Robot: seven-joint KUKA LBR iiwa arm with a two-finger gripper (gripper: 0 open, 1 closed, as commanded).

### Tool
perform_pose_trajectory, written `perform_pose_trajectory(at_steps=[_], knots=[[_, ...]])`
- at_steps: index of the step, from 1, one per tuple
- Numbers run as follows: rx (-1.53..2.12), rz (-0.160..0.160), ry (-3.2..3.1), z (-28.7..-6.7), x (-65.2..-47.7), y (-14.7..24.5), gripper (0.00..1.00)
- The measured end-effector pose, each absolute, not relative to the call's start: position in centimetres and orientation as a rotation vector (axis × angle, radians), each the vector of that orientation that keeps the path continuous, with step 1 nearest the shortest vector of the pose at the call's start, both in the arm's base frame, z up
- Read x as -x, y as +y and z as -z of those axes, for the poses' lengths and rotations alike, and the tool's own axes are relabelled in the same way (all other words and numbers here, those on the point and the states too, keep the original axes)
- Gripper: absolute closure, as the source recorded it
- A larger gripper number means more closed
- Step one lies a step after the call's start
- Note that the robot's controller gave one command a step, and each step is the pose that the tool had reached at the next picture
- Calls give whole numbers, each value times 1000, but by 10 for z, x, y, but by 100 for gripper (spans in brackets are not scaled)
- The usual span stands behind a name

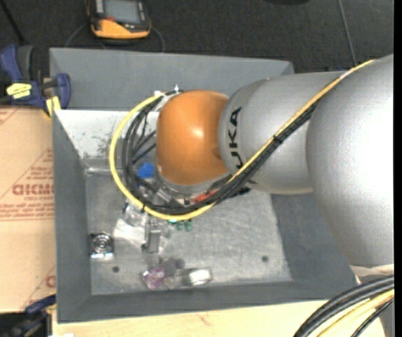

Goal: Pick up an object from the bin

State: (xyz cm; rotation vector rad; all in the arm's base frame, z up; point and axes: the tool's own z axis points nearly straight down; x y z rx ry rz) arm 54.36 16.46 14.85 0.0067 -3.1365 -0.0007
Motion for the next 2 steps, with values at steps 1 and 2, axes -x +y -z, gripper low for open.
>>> perform_pose_trajectory(at_steps=[1, 2], knots=[[-484, -3, -3105, -133, -562, 130, 0], [-572, 1, -3096, -86, -588, 134, 0]])
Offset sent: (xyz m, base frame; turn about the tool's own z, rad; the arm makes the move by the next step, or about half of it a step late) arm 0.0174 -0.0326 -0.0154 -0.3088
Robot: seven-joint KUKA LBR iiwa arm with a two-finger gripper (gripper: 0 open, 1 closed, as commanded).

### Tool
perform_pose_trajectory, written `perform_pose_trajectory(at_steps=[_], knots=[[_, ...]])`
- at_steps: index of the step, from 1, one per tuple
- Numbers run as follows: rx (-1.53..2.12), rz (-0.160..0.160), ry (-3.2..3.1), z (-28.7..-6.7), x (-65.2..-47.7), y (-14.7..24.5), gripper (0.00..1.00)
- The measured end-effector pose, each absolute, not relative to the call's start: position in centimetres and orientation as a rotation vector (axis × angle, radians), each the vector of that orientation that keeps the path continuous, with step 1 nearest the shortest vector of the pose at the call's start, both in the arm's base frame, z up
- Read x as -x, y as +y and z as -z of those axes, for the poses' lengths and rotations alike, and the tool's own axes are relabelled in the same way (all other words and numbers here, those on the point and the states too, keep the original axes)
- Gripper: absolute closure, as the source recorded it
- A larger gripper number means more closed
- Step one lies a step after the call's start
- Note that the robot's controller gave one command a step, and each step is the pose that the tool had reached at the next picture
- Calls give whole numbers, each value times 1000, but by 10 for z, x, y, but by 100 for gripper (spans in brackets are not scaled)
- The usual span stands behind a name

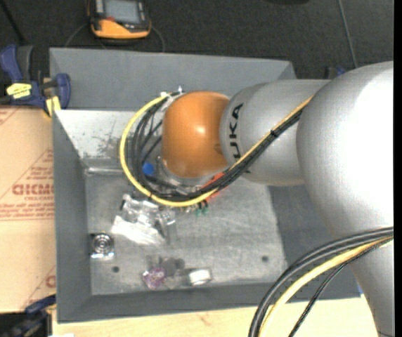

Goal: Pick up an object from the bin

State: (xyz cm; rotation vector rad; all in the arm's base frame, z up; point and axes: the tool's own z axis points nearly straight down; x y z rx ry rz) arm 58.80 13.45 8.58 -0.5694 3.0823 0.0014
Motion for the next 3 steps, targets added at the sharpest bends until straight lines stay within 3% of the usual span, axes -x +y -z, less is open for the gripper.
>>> perform_pose_trajectory(at_steps=[1, 2, 3], knots=[[892, 1, 3001, -175, -579, 142, 0], [635, -7, 3072, -81, -630, 141, 0], [629, -9, 3062, -89, -633, 143, 100]])
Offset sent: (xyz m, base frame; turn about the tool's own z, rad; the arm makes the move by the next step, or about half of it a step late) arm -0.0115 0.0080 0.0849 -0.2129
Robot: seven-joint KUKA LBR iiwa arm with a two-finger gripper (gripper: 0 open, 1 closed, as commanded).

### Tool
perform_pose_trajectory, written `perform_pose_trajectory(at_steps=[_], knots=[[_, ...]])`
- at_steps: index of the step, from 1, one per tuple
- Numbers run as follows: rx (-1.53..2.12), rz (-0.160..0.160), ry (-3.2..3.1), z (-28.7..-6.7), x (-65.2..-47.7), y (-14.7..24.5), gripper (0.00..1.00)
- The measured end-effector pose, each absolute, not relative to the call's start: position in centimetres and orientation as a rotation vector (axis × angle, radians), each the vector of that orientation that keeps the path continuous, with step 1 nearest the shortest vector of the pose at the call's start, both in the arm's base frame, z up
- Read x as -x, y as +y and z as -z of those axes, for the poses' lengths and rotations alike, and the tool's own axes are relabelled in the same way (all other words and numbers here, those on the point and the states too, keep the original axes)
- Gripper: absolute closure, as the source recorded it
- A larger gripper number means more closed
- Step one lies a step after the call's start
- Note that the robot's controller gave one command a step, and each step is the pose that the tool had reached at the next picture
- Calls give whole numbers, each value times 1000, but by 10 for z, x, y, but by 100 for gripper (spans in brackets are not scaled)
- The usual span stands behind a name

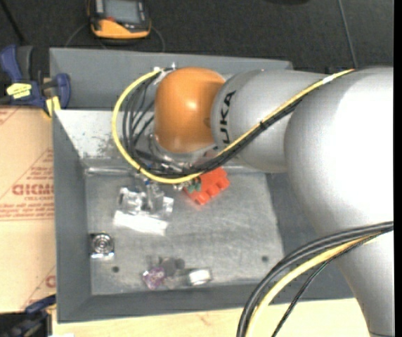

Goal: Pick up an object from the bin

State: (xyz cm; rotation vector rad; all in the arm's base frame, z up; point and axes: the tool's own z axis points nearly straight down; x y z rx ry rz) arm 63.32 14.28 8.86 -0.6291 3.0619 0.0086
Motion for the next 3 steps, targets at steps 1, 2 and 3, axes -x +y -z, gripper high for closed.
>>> perform_pose_trajectory(at_steps=[1, 2, 3], knots=[[454, 5, 3088, -85, -634, 151, 100], [570, 1, 3078, -155, -646, 155, 100], [620, 1, 3069, -279, -633, 165, 100]])
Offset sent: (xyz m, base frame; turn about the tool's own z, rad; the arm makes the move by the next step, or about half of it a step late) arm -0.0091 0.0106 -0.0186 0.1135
